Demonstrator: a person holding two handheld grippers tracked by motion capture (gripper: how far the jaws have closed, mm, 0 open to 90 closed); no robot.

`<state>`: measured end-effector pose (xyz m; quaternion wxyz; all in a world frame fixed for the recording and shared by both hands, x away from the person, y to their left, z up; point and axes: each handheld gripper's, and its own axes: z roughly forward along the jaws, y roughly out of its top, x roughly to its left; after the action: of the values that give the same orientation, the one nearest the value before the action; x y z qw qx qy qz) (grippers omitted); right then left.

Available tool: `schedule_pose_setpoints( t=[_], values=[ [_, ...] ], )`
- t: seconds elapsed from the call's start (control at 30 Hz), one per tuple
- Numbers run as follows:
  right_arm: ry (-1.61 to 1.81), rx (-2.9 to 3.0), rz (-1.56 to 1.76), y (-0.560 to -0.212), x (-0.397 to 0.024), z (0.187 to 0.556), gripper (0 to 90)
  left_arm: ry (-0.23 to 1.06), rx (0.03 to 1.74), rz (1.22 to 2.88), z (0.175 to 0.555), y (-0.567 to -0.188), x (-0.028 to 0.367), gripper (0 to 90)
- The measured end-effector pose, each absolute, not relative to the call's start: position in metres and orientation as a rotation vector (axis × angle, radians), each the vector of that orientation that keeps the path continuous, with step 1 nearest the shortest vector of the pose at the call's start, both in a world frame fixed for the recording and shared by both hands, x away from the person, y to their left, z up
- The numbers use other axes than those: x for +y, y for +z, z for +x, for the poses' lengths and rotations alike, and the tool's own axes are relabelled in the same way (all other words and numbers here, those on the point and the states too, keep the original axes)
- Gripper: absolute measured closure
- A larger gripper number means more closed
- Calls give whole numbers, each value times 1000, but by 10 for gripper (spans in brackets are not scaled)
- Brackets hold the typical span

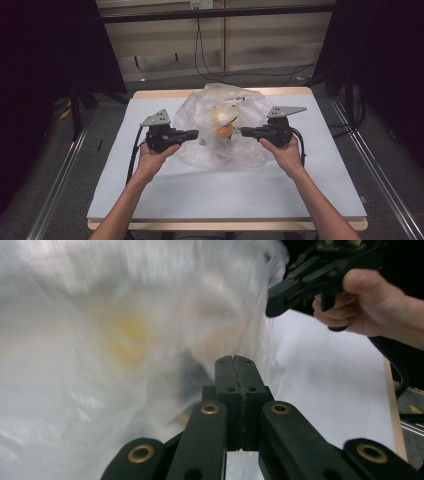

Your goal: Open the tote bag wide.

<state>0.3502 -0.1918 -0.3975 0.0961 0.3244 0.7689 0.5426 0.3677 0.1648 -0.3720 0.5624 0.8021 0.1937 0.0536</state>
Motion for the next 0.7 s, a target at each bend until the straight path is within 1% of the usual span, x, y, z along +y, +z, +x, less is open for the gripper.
schedule_pose_setpoints(
  t=[0.1,0.33,0.5,0.57,0.63,0.7],
  values=[
    [1614,2258,958,-389,-195,352,900,154,430,1870,365,-357,163,900],
    [1627,2229,952,-378,-198,358,900,141,396,1801,374,-334,153,900],
    [1624,2219,942,-366,-196,367,900,145,370,1795,386,-314,135,900],
    [1623,2214,938,-362,-196,370,900,152,356,1818,393,-306,125,900],
    [1621,2209,937,-359,-196,374,900,165,369,1846,405,-307,117,900],
    [1618,2201,947,-358,-197,377,900,162,415,1878,416,-315,115,900]
  ],
)
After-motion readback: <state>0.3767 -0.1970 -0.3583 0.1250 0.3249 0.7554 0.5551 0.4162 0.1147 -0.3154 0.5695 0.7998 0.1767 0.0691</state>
